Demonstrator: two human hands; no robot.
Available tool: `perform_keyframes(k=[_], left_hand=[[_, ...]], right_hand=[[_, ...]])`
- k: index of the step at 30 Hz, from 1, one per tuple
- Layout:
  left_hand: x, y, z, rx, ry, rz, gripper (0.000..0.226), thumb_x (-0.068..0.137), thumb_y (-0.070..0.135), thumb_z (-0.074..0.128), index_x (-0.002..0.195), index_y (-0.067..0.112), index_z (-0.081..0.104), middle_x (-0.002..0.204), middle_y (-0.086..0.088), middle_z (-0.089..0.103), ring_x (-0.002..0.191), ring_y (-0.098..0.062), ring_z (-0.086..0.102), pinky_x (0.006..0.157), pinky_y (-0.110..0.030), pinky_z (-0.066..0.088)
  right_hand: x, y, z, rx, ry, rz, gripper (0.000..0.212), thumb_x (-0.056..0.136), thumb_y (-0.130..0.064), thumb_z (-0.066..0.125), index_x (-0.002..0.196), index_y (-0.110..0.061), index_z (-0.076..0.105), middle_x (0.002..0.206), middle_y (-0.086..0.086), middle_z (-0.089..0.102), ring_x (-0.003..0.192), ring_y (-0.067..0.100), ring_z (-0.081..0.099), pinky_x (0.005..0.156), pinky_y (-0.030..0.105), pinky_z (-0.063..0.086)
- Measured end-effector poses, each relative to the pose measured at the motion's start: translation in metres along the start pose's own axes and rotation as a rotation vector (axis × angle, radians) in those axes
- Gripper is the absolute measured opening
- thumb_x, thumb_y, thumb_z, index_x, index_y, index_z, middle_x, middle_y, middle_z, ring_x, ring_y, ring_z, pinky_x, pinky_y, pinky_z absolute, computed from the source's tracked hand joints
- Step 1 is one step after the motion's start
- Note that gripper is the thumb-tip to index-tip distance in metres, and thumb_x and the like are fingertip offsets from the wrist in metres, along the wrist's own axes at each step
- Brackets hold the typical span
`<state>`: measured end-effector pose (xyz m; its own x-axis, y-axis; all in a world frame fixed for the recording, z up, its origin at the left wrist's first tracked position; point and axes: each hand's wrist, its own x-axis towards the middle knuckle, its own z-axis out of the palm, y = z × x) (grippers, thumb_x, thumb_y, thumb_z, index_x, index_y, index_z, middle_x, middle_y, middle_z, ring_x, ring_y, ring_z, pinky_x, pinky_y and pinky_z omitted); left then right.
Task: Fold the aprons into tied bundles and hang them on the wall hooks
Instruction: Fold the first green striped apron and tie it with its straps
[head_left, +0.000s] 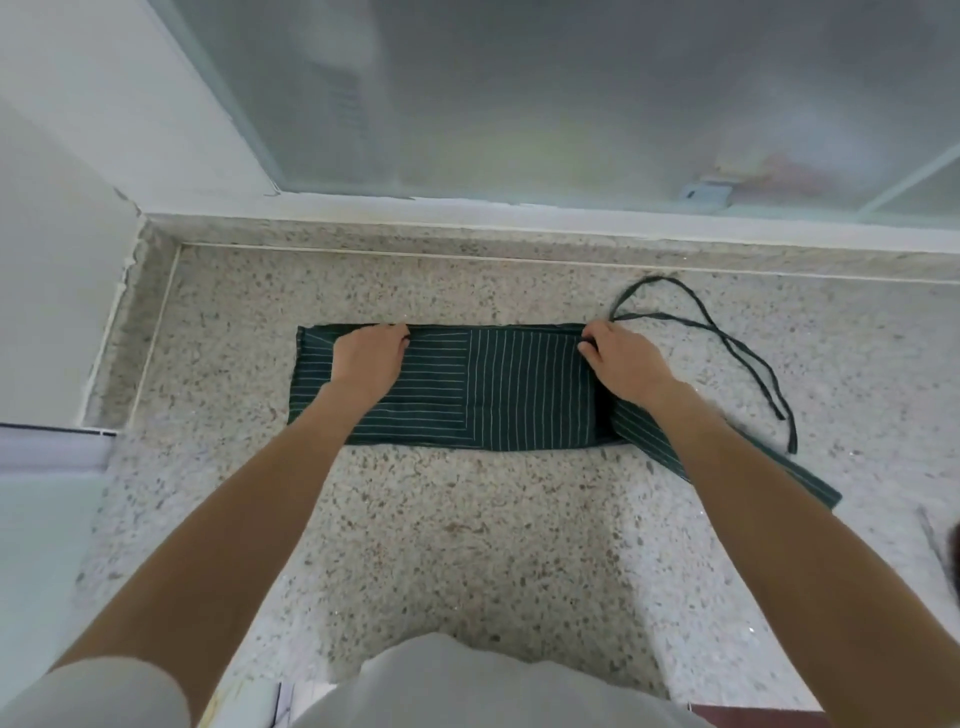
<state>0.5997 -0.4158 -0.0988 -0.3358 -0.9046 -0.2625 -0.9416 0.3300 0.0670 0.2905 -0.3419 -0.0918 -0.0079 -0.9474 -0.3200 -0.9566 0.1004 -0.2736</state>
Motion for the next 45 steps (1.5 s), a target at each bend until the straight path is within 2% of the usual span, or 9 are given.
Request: perform_keyframes(k=[13,18,21,24,29,32,36,40,45], left_hand=[[0.019,-0.015,0.015,-0.084,0.116,-0.064,0.026,0.095,0.039,0.050,0.109,0.024,0.066,0.098,-0.001,0.069,0.081,-0.022,0.064,0.059,-0.030,0.044],[0.023,-0.002,0.014,-0.112,0.165,-0.082,0.024,0.090,0.025,0.059,0.112,0.020,0.058,0.113,-0.004,0.061,0.104,-0.026,0.055,0.088,-0.039,0.041],[0.015,0.035,0.012,-0.192,0.208,0.097,0.027,0.092,0.027,0.054,0.118,0.021,0.056,0.121,-0.002,0.058,0.117,-0.023,0.050,0.104,-0.041,0.033],[0.000,0.089,0.019,-0.282,0.068,0.327,0.041,0.095,0.043,0.044,0.129,0.021,0.049,0.132,0.000,0.051,0.126,-0.018,0.042,0.108,-0.036,0.028],[-0.005,0.149,0.046,-0.158,-0.194,0.371,0.076,0.090,0.064,0.033,0.150,0.023,0.010,0.158,0.007,0.006,0.145,-0.013,0.000,0.115,-0.051,-0.003],[-0.002,0.150,0.058,-0.081,-0.241,0.350,0.086,0.085,0.071,0.033,0.149,0.028,-0.005,0.156,0.012,-0.013,0.143,-0.011,-0.015,0.109,-0.059,-0.013],[0.000,0.122,0.061,-0.063,-0.259,0.411,0.090,0.079,0.076,0.029,0.147,0.033,-0.011,0.151,0.017,-0.023,0.140,-0.009,-0.021,0.107,-0.057,-0.017],[-0.003,0.094,0.058,-0.065,-0.279,0.433,0.092,0.074,0.078,0.031,0.145,0.038,-0.012,0.150,0.020,-0.021,0.138,-0.005,-0.023,0.107,-0.056,-0.016],[-0.006,0.078,0.053,-0.043,-0.304,0.438,0.093,0.078,0.071,0.046,0.143,0.041,-0.013,0.152,0.019,-0.019,0.138,-0.005,-0.024,0.111,-0.058,-0.010]], right_hand=[[0.030,-0.010,0.020,-0.458,0.072,0.045,0.029,0.099,-0.030,0.043,0.107,-0.005,0.056,0.102,0.010,0.060,0.079,0.027,0.062,0.052,0.031,0.033],[0.027,-0.009,0.023,-0.335,0.140,0.065,0.026,0.099,-0.029,0.043,0.107,-0.008,0.055,0.103,0.009,0.060,0.082,0.027,0.061,0.055,0.031,0.032],[0.012,0.003,0.024,0.071,0.269,0.061,0.021,0.096,-0.023,0.049,0.110,-0.010,0.057,0.107,0.007,0.061,0.090,0.025,0.058,0.068,0.030,0.041],[-0.024,0.023,0.028,0.340,0.419,0.109,0.020,0.094,-0.012,0.050,0.113,-0.009,0.059,0.113,0.008,0.059,0.103,0.024,0.053,0.086,0.026,0.039],[-0.069,0.071,0.039,0.094,0.273,0.359,0.033,0.097,-0.025,0.044,0.119,-0.003,0.056,0.115,0.018,0.061,0.108,0.038,0.052,0.095,0.046,0.042],[-0.077,0.087,0.032,-0.041,0.123,0.408,0.054,0.096,-0.048,0.029,0.117,-0.007,0.057,0.110,0.017,0.064,0.105,0.039,0.052,0.089,0.046,0.043],[-0.071,0.096,0.016,0.016,-0.081,0.266,0.042,0.096,-0.048,0.037,0.099,-0.013,0.060,0.087,0.009,0.062,0.098,0.030,0.050,0.082,0.038,0.038],[-0.061,0.101,0.000,0.226,0.036,0.152,0.028,0.095,-0.040,0.047,0.093,-0.013,0.054,0.079,0.005,0.056,0.084,0.025,0.053,0.067,0.034,0.039],[-0.029,0.100,-0.012,-0.179,0.142,0.086,0.034,0.094,-0.049,0.044,0.102,-0.018,0.053,0.077,0.007,0.064,0.067,0.025,0.059,0.052,0.028,0.034]])
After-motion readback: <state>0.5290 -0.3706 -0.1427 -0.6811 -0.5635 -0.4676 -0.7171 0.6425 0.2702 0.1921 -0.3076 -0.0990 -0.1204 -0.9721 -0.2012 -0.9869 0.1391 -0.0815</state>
